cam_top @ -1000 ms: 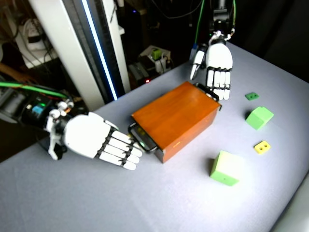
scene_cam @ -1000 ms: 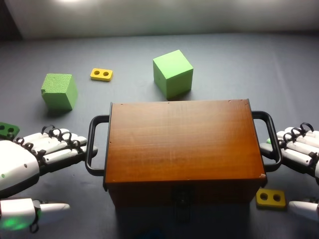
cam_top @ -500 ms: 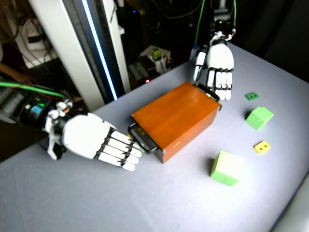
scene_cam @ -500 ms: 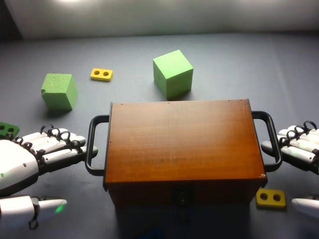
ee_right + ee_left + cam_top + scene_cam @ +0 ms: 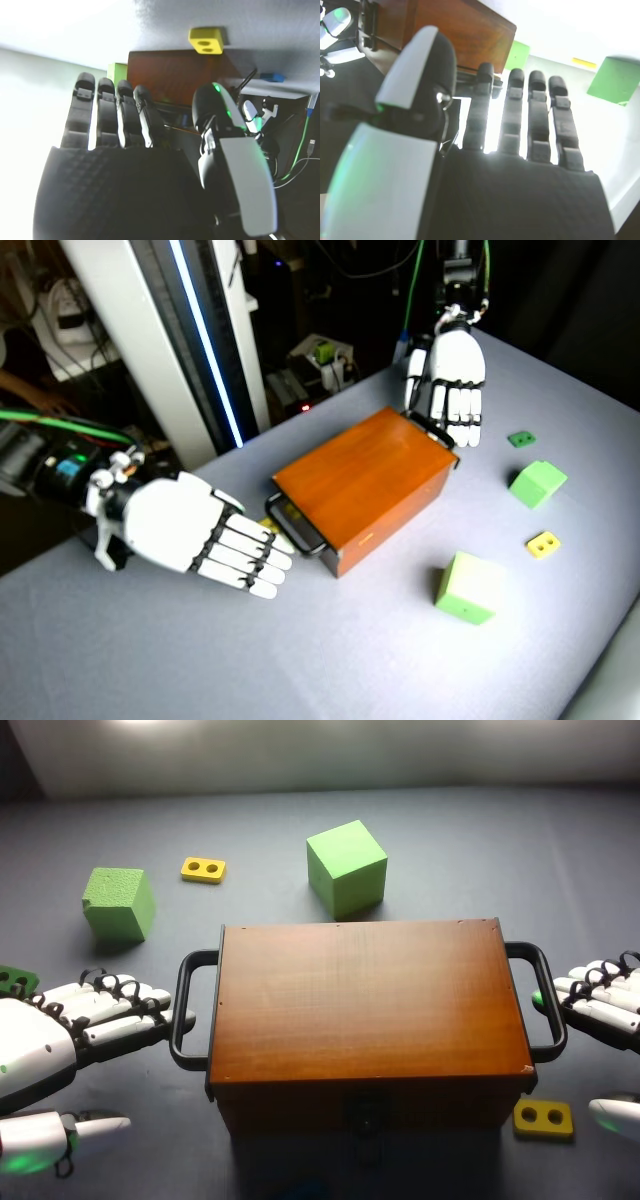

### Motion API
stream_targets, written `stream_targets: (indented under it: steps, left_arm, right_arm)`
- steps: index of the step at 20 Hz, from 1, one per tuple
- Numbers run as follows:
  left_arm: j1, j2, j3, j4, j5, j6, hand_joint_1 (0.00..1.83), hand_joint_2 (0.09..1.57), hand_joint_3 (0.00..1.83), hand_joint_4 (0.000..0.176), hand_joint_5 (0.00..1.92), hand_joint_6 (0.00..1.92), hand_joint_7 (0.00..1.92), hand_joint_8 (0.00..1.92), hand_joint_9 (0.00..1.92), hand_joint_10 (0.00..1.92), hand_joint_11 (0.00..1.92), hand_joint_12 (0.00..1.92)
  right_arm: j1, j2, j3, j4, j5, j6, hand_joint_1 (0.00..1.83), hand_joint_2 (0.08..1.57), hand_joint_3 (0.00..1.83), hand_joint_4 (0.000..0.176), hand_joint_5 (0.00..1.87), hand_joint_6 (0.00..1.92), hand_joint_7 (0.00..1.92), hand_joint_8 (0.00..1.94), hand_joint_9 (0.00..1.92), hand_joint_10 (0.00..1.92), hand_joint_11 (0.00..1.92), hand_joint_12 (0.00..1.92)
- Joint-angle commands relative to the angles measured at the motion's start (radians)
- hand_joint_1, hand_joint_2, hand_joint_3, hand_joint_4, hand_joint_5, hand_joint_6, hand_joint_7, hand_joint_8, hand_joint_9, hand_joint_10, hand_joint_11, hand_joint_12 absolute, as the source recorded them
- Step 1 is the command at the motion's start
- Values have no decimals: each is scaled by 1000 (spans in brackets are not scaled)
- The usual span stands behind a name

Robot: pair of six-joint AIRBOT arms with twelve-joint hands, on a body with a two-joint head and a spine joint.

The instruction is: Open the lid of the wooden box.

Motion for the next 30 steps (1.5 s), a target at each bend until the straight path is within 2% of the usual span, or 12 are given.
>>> stream_targets:
  steps: [1, 5, 7, 11, 12, 16, 20, 22, 25, 26, 28, 30]
  left_arm:
    - [-8, -7, 2, -13, -160, -9, 467, 1434, 0, 150, 0, 0, 0, 0, 0, 0, 0, 0]
    - [-8, -5, 1, -22, -188, -9, 557, 1426, 0, 133, 0, 0, 0, 0, 0, 0, 0, 0]
    - [-8, -2, 0, -26, -205, -9, 563, 1426, 0, 148, 0, 0, 0, 0, 0, 0, 0, 0]
    - [-8, 4, -1, -37, -237, -9, 574, 1416, 0, 138, 0, 0, 0, 0, 0, 0, 0, 0]
    - [-8, 6, -1, -44, -251, -7, 567, 1415, 0, 133, 0, 0, 0, 0, 0, 0, 0, 0]
    - [-8, 10, 0, -77, -297, 18, 391, 1421, 3, 95, 0, 0, 0, 0, 0, 0, 0, 0]
    - [-13, 12, 4, -111, -342, 40, 640, 1369, 0, 91, 0, 0, 0, 0, 0, 0, 28, 16]
    - [-27, 5, 9, -136, -368, 59, 616, 1360, 10, 71, 0, 0, 0, 0, 0, 0, 0, 344]
    - [-62, -18, 34, -153, -372, 63, 722, 1327, 0, 64, 0, 0, 0, 0, 0, 0, 0, 12]
    - [-78, -27, 43, -155, -370, 63, 721, 1318, 0, 40, 0, 0, 0, 0, 0, 0, 0, 2]
    - [-101, -40, 55, -156, -368, 63, 657, 1336, 2, 32, 0, 0, 0, 0, 0, 0, 0, 0]
    - [-108, -46, 59, -160, -382, 63, 664, 1345, 3, 8, 0, 0, 0, 0, 0, 0, 0, 0]
  right_arm:
    - [6, 5, 0, -12, 147, 13, 386, 1427, 5, 39, 0, 0, 0, 0, 0, 0, 20, 9]
    - [1, 9, 1, -12, 183, 36, 370, 1439, 6, 34, 0, 0, 0, 0, 0, 0, 0, 0]
    - [0, 12, 1, -12, 204, 46, 303, 1450, 9, 80, 0, 0, 0, 0, 0, 0, 1, 0]
    - [-1, 16, 0, -12, 243, 60, 300, 1461, 11, 85, 0, 0, 0, 0, 0, 0, 17, 9]
    - [-1, 19, -1, -12, 256, 61, 277, 1443, 2, 115, 0, 0, 0, 0, 0, 0, 7, 12]
    - [1, 25, 2, -12, 291, 62, 261, 1447, 3, 83, 0, 0, 0, 0, 0, 0, 28, 19]
    - [19, 26, 12, -9, 320, 61, 253, 1457, 4, 40, 0, 0, 0, 0, 0, 0, 0, 0]
    - [28, 26, 19, 7, 345, 60, 230, 1426, 0, 61, 0, 0, 0, 0, 0, 0, 0, 0]
    - [28, 25, 25, 45, 393, 45, 356, 1433, 0, 28, 0, 0, 0, 0, 0, 0, 0, 0]
    - [30, 25, 29, 60, 402, 41, 380, 1454, 6, 49, 0, 0, 0, 0, 0, 0, 0, 0]
    - [33, 23, 34, 75, 414, 40, 351, 1471, 12, 45, 0, 0, 0, 0, 0, 0, 0, 0]
    - [33, 23, 34, 78, 432, 40, 409, 1483, 9, 14, 0, 0, 0, 0, 0, 0, 0, 0]
